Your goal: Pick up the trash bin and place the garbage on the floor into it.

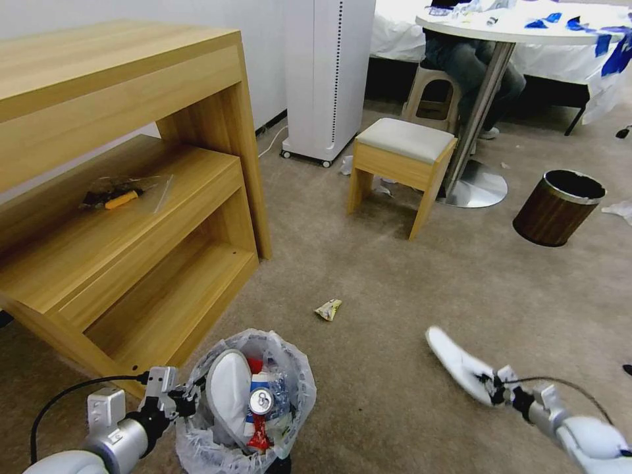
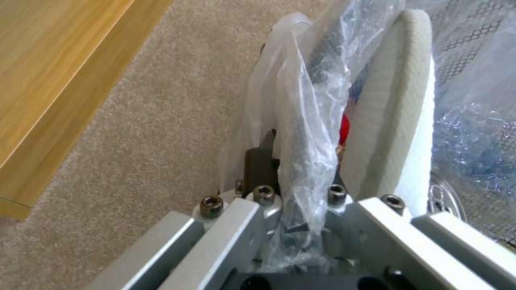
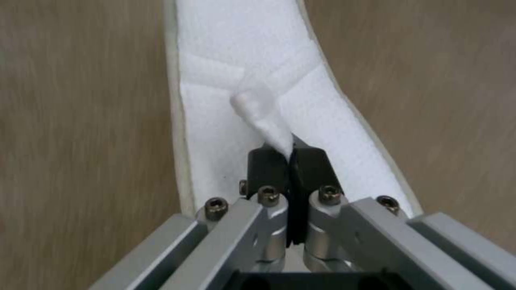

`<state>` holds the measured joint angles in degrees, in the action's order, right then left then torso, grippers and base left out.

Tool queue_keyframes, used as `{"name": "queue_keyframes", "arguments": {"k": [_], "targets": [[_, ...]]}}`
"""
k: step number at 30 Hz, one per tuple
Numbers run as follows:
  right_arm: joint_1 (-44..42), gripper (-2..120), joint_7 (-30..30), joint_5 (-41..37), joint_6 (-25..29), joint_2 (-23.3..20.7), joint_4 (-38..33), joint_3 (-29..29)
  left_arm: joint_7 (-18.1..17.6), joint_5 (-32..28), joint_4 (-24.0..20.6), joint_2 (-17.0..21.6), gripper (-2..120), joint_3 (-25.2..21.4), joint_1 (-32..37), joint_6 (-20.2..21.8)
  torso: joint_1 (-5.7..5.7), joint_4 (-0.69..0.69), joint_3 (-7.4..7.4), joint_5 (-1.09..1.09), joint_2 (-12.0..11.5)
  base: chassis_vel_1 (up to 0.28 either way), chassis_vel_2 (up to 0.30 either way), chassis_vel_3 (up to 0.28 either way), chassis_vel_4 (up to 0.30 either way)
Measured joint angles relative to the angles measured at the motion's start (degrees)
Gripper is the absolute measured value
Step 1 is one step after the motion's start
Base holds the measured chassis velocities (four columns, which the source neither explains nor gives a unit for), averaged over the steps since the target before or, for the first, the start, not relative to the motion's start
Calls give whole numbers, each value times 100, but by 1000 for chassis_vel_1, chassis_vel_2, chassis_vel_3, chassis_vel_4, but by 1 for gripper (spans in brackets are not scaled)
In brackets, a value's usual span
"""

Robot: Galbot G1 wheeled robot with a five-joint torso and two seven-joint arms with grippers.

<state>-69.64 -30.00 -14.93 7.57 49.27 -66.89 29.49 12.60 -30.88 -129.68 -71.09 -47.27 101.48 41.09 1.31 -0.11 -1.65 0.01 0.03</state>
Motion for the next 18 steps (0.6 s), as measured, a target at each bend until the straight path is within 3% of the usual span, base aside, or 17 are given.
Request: {"name": "queue_keyframes", "arguments": {"k": [9,18], "targets": [[144,0,263,-608,-175,-154,-1529,302,10,6,-7,-40,0,-7,-3,2,0,0,0,0,0,0,0,0,0],[532,0,1009,-1491,-550,35,-3240,-381,10,9,-32,-123,0,-32,9,2,0,-1,0,-1,0,0,0,0,0]]}}
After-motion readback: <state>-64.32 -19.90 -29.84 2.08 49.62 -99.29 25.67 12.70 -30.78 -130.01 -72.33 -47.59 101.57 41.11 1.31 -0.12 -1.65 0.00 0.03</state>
